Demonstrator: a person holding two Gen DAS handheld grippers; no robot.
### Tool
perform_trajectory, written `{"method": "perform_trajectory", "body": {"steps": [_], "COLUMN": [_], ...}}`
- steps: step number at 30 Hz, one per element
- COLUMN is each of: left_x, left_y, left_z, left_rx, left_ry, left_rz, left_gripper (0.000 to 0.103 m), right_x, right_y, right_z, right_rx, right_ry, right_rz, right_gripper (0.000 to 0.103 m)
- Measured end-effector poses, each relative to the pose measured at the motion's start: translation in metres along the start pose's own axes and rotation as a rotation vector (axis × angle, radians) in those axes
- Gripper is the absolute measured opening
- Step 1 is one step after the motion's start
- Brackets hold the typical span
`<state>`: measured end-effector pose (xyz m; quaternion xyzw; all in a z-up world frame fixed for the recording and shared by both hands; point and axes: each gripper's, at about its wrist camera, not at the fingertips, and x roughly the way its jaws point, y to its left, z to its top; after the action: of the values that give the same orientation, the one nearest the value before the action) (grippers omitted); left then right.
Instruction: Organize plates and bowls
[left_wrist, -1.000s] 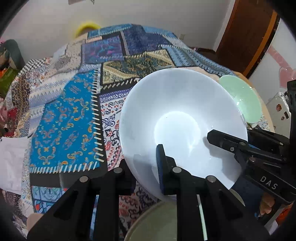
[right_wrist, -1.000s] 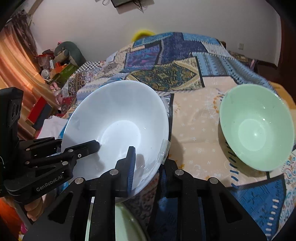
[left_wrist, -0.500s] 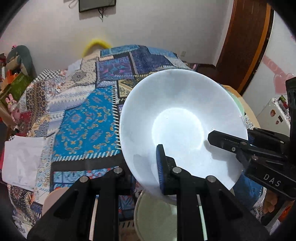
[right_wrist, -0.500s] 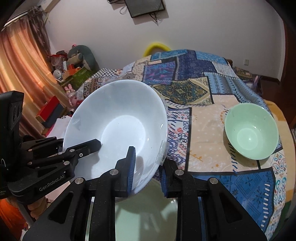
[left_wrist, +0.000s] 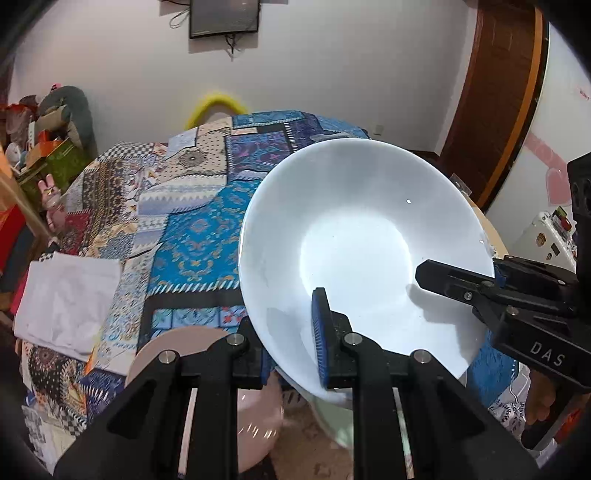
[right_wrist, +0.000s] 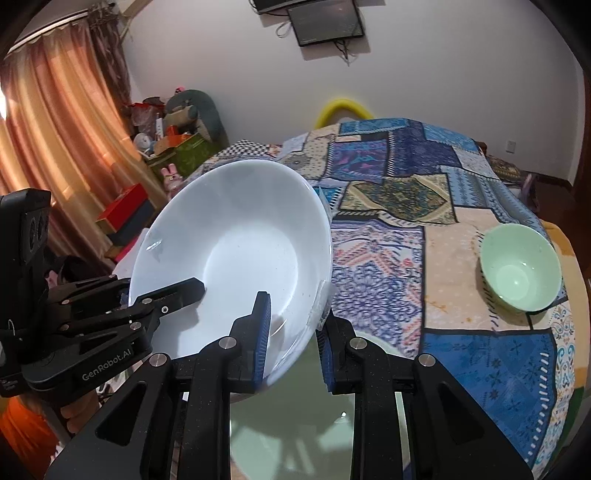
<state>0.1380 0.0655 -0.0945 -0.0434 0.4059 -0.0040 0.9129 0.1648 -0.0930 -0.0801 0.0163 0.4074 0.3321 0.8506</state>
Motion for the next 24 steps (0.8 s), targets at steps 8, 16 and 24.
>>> {"method": "perform_trajectory", "body": {"steps": [8, 16, 24], "left_x": [-0.029, -0.046, -0.042], "left_y": [0.032, 0.064, 0.09], "left_z": [-0.023, -0.045, -0.066], "left_rx": [-0.048, -0.096, -0.135], "left_ry": [-0.017, -0.022, 0.008], "left_rz": [0.034, 0.074, 0.091], "left_gripper": [0.018, 0.018, 0.018], "right_x": [0.009, 0.027, 0.047], "right_y": [0.032, 0.061, 0.079], "right_z": [-0.009, -0.016, -0.029], "right_rx": [-0.035, -0.065, -0.061], "right_ry": [-0.002, 0.014, 0.055], "right_rz": [0.05, 0.098, 0.133], "right_gripper": [0.022, 0.022, 0.022]}}
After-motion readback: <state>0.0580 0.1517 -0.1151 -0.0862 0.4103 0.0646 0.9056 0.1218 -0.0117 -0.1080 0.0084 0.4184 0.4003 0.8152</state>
